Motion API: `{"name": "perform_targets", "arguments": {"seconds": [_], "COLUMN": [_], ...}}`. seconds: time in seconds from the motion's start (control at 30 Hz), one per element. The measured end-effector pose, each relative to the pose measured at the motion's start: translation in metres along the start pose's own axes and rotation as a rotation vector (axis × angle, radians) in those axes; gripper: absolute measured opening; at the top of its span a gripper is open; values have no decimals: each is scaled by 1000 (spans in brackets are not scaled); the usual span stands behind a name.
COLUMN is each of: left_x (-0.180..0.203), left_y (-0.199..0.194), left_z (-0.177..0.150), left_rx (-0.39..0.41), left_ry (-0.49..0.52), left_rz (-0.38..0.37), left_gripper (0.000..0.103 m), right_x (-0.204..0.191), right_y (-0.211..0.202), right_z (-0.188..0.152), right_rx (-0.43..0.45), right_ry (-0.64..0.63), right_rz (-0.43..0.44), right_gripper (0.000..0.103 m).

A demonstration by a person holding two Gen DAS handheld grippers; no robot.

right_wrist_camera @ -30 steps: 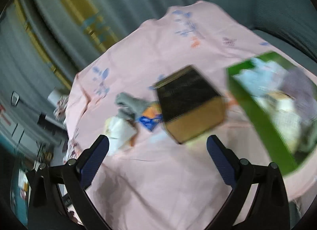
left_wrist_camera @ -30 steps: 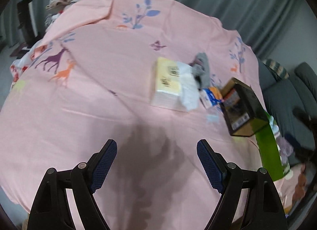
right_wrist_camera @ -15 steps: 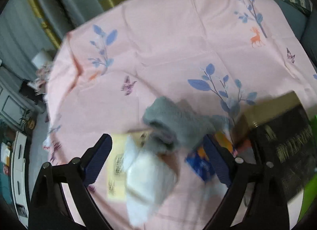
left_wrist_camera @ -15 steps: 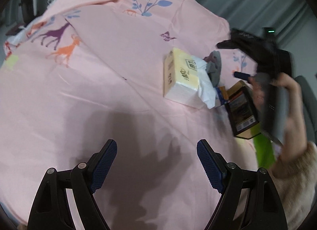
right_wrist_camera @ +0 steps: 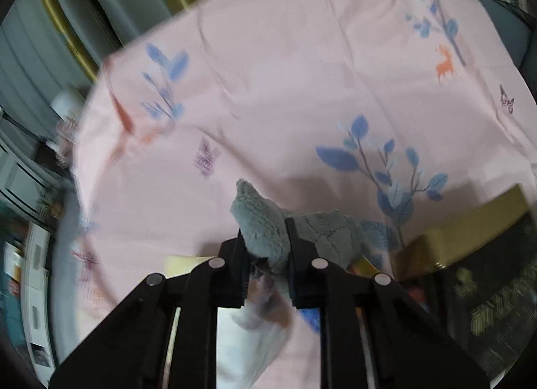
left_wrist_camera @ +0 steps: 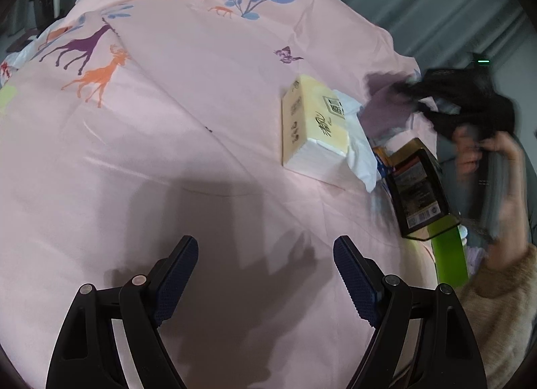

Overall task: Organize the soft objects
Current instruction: 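Grasp the grey-blue knit cloth with the right tool, then gather the lilac cloth together with the grey-blue cloth in the right tool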

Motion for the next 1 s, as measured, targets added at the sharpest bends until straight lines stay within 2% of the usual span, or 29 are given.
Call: {"name": "perform_targets", "arguments": {"seconds": [0.1, 0.2, 0.27, 0.33, 0.5, 0.57, 0.67, 0.73, 0.77, 0.83, 0.9, 1.0], "left_x": [6, 14, 19, 21, 18, 15, 10, 9, 11, 19, 27, 41], "left_y": [-2, -13, -20, -27, -38, -39, -41, -42, -43, -41, -36, -22], "left_z": [-5, -9, -11, -14, -24, -28, -35, -38, -40, -43, -48, -57], "left_rx": [-13, 10, 27, 40, 43, 40, 34, 27, 24, 20, 7, -33], "left_ry": [-4, 4, 13, 19, 11, 2, 11, 6, 7, 22, 45, 76], "left_rz": [-7, -20, -22, -12, 16, 36, 80, 85, 77, 66, 70, 77], "left_gripper": [83, 83, 83, 83, 83, 83, 83, 83, 83, 83, 83, 83], "right_x": [-10, -18, -22, -23, -9, -1, -4, -3, -2, 9, 13, 11], "right_y": [-54, -105, -129, -137, -110, -84, -61, -52, -49, -41, -40, -49], "right_z": [-4, -22, -46, -79, -157, -190, -229, -246, -250, -252, -249, -244], "right_rx": [60, 114, 131, 118, 61, -49, -190, -266, -284, -283, -271, -272], "right_ry": [-9, -34, -59, -91, -170, -160, -108, 1, 44, 110, 158, 156], "right_rz": [85, 177, 207, 199, 96, 72, 188, 310, 335, 330, 344, 338], "right_gripper": [17, 19, 20, 20, 20, 21, 21, 21, 20, 17, 18, 29]}}
Point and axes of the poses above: each gripper's, at about its wrist camera, not at the fingertips, and y roughly the way its jaws point, x to its right, z to its top, the point moved 7 cm from there along y, roughly the way its jaws point, and after that the axes turned 6 degrees about -y, right-handed, at the moved point
